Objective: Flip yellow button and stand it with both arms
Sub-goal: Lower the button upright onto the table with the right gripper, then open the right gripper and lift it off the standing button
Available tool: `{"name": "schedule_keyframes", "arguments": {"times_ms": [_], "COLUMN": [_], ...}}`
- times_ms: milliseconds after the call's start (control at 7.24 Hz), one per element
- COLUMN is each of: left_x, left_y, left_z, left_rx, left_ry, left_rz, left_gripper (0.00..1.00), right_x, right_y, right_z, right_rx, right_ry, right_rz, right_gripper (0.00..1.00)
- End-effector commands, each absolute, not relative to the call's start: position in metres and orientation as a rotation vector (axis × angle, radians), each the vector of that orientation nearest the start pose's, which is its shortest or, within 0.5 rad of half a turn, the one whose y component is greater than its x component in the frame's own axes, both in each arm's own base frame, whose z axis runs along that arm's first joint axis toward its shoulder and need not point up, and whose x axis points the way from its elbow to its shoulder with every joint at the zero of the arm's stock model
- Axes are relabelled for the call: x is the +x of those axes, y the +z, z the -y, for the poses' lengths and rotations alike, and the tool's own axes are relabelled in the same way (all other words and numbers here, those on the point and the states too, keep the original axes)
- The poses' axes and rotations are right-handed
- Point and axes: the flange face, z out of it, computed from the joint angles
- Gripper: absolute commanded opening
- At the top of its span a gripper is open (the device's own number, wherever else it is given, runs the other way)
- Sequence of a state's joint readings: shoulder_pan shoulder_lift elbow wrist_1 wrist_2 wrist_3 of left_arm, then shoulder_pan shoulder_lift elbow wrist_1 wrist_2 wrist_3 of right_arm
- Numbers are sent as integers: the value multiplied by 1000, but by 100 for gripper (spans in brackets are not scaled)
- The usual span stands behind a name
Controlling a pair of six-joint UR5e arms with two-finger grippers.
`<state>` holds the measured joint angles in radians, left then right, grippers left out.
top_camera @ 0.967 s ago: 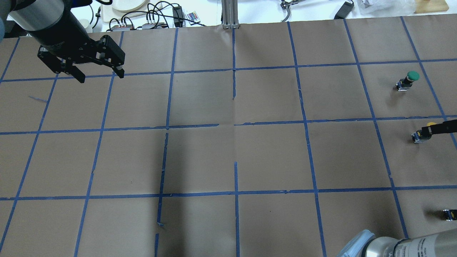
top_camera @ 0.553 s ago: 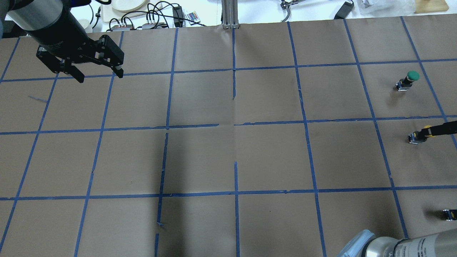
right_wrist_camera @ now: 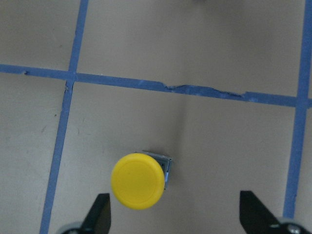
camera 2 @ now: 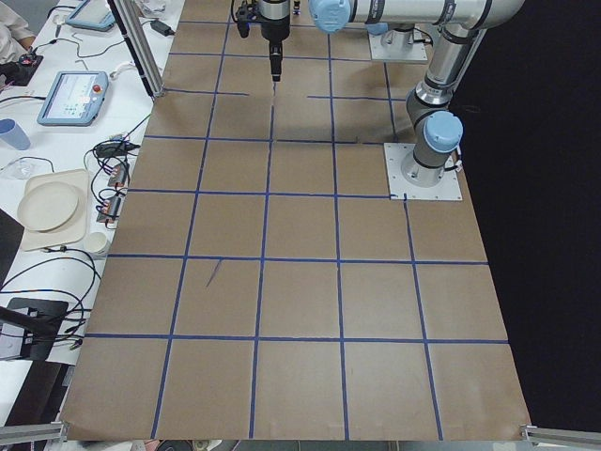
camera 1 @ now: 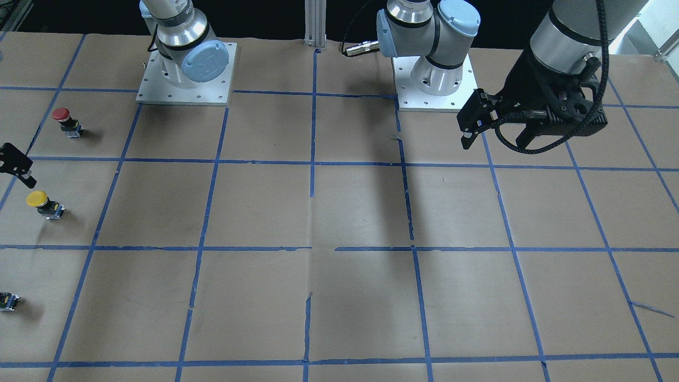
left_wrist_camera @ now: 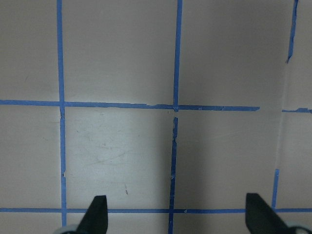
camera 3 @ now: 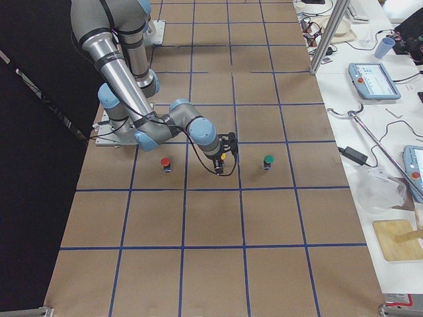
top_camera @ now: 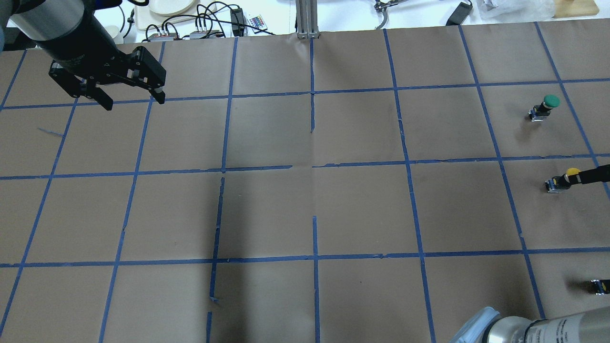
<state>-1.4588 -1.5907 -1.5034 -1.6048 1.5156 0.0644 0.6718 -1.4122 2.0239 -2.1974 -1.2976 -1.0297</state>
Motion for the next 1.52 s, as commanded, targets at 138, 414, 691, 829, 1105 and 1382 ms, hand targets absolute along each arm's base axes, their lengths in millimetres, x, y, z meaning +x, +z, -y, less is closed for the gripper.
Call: {"name": "schedule_keyframes", "arguments": {"times_ms": [138, 414, 691, 829, 1105, 1382], "left_x": [-82, -80, -80, -79, -79, -79], "left_y": [511, 519, 517, 516, 518, 519], "left_z": [513, 520, 521, 521, 523, 523], "left_rx": [-75, -77, -77, -80, -79, -82], "left_ry": [-42, -59, -54, -52, -57, -62], "left_rz": [-3194, -3192, -3193, -3193, -3194, -3192], "left_gripper": [99, 99, 99, 99, 99, 99], "right_x": [-237, -173, -60, -3, 78, 123], "right_y": [319, 371, 414, 438, 481, 516], "right_z": [430, 427, 436, 441, 434, 429], "right_rx": [-121, -41, 121, 212, 272, 256], "right_ry": [-284, -226, -140, -68, 4, 32], "right_rz": [-3008, -3066, -3087, -3071, -3066, -3073], "right_gripper": [100, 100, 100, 100, 100, 100]}}
